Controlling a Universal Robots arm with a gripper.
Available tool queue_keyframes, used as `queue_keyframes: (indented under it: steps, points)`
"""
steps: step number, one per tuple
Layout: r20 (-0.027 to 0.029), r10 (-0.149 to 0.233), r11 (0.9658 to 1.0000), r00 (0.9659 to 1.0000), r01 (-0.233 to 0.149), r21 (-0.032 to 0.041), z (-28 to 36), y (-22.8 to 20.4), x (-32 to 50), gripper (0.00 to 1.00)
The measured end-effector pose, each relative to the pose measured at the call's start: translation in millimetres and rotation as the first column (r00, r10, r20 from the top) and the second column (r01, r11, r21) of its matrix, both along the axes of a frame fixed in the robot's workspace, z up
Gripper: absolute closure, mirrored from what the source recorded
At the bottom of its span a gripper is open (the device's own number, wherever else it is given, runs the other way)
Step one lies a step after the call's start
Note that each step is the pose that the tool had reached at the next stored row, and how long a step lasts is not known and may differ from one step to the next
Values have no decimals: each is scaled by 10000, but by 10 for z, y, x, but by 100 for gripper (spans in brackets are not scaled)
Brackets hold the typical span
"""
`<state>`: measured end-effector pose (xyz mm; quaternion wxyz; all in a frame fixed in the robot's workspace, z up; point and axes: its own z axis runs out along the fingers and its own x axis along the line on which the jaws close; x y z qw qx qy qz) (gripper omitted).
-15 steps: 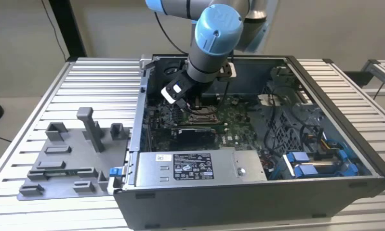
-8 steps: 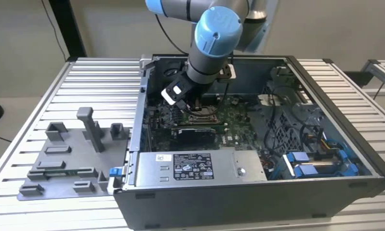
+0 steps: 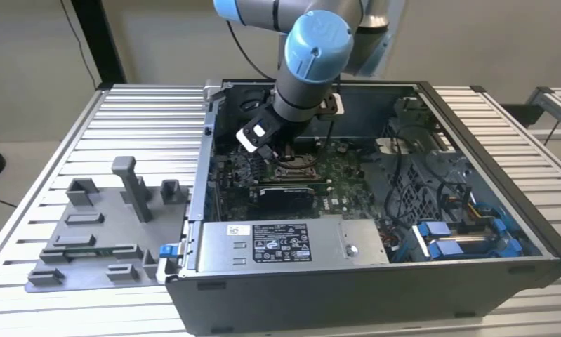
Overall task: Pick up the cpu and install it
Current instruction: 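Install the second cpu locking lever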
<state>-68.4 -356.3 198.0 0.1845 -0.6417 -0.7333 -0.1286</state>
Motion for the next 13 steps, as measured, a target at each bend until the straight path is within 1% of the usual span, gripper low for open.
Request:
queue_keyframes:
  steps: [13]
  points:
    - [-1, 0, 9999, 10000, 0, -169, -18, 32, 91, 100]
